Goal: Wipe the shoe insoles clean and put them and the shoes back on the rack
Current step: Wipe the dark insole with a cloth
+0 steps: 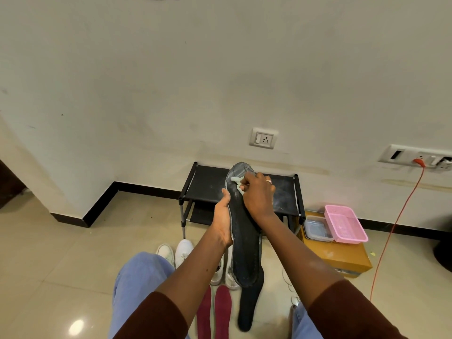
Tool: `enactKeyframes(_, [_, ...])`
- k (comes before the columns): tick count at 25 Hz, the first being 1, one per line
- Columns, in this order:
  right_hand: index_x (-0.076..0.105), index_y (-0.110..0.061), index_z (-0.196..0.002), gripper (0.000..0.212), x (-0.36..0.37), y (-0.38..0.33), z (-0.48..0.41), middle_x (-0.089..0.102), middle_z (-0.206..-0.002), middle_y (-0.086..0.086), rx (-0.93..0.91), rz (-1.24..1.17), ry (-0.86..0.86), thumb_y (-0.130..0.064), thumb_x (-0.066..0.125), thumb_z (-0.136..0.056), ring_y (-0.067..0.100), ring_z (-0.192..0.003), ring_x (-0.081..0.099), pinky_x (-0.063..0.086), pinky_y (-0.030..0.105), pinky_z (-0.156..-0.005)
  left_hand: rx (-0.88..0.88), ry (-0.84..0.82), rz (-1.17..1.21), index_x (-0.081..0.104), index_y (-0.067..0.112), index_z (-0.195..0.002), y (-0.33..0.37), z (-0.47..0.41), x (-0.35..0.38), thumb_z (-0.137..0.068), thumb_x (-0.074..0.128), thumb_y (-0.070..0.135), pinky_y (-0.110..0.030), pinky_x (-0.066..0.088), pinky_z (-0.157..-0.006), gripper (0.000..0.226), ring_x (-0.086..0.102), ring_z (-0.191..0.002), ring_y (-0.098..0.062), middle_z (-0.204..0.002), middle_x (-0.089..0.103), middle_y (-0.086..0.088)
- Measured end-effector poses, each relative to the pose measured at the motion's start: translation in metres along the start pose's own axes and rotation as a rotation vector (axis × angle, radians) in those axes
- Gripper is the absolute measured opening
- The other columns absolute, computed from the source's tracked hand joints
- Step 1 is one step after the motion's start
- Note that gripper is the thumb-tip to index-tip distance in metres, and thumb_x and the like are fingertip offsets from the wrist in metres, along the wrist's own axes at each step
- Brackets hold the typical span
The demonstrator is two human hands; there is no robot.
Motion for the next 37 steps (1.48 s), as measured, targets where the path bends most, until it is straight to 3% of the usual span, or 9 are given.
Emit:
enactKeyframes(3, [0.064,-0.009,-0.089,0.012,0.004,0.002,0.013,0.058,-0.099,0.01,-0.034,-0.034,-0.075,-0.01,0.052,-0.09,0.028,-0.102,0.048,0.037,0.039,-0.086,0.038,0.003,0.041,0.064,0.01,-0.107,0.003,-0.006,-0.005,-0.094,0.023,0.062,-0.039,0.05,-0.077,0.067,0.062,-0.091,-0.028,-0.09,0.069,-0.016])
enactKeyframes(7, [0.066,-0.011,-0.081,0.013,0.011,0.002,0.044,0.05,-0.084,0.001,-0.14,-0.126,-0.182,-0.005,0.055,-0.086,0.024,-0.095,0.049,0.041,0.042,-0.088,0.095,0.022,0.068,0.077,0.009,-0.075,0.005,-0.01,-0.011,-0.096,0.026,0.056,-0.026,0.055,-0.063,0.072,0.061,-0.071,-0.019,-0.08,0.063,-0.011])
enactKeyframes(11, [0.07,-0.012,-0.085,0.013,0.013,0.005,0.049,0.052,-0.083,0.001,-0.124,-0.125,-0.153,-0.009,0.057,-0.086,0.021,-0.095,0.048,0.035,0.036,-0.088,0.062,0.02,0.067,0.074,0.006,-0.088,0.004,-0.009,-0.014,-0.092,0.032,0.059,-0.029,0.056,-0.067,0.068,0.064,-0.076,-0.022,-0.086,0.066,-0.014])
enactKeyframes(18, [0.072,-0.018,-0.098,0.018,0.005,-0.011,0.013,0.066,-0.095,0.008,-0.081,0.007,-0.009,-0.018,0.056,-0.088,0.03,-0.101,0.049,0.035,0.036,-0.081,0.083,0.033,-0.024,0.059,0.01,-0.095,0.009,0.001,-0.007,-0.098,0.017,0.055,-0.025,0.056,-0.054,0.061,0.07,-0.062,-0.019,-0.067,0.071,-0.01])
enactKeyframes(23, [0.068,-0.02,-0.103,0.019,0.006,-0.018,0.008,0.063,-0.105,0.008,-0.037,0.036,0.006,-0.02,0.053,-0.091,0.029,-0.106,0.048,0.034,0.037,-0.083,0.082,0.038,-0.091,0.06,0.011,-0.096,0.016,0.004,-0.01,-0.097,0.013,0.056,-0.033,0.05,-0.069,0.065,0.063,-0.079,-0.022,-0.07,0.073,-0.009])
enactKeyframes(28, [0.071,-0.018,-0.091,0.016,0.01,-0.014,0.025,0.064,-0.096,0.004,-0.055,-0.061,-0.107,-0.013,0.057,-0.087,0.025,-0.103,0.053,0.033,0.039,-0.089,0.114,0.17,-0.168,0.058,0.021,-0.103,0.018,-0.002,-0.017,-0.097,0.005,0.058,-0.012,0.049,-0.049,0.064,0.062,-0.054,0.002,-0.066,0.065,0.01])
enactKeyframes(29, [0.071,-0.018,-0.09,0.014,0.01,-0.013,0.031,0.064,-0.095,0.003,-0.047,-0.079,-0.13,-0.012,0.059,-0.085,0.025,-0.103,0.053,0.033,0.04,-0.091,0.124,0.177,-0.168,0.063,0.018,-0.105,0.019,-0.005,-0.02,-0.097,0.007,0.059,-0.013,0.049,-0.049,0.07,0.062,-0.056,-0.001,-0.063,0.066,0.01])
enactKeyframes(32, [0.071,-0.018,-0.089,0.01,0.011,-0.007,0.045,0.064,-0.099,0.0,-0.019,-0.105,-0.207,-0.014,0.063,-0.084,0.021,-0.107,0.05,0.029,0.038,-0.091,0.122,0.117,-0.054,0.066,0.005,-0.086,0.018,-0.003,-0.017,-0.095,0.016,0.06,-0.023,0.055,-0.047,0.075,0.069,-0.056,-0.019,-0.072,0.069,-0.015])
enactKeyframes(37, [0.069,-0.02,-0.095,0.013,0.005,-0.01,0.035,0.065,-0.098,0.002,0.012,-0.016,-0.071,-0.02,0.06,-0.086,0.024,-0.105,0.051,0.03,0.039,-0.088,0.098,0.046,-0.066,0.06,0.007,-0.094,0.012,0.001,-0.009,-0.097,0.02,0.055,-0.023,0.056,-0.051,0.063,0.07,-0.058,-0.018,-0.064,0.07,-0.011])
Point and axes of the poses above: each hand's wrist, its own z-axis away from the middle knuckle, its own x-axis out of the palm, y = z × x, the point moved 4 cm from there along -z, towards the middle knuckle
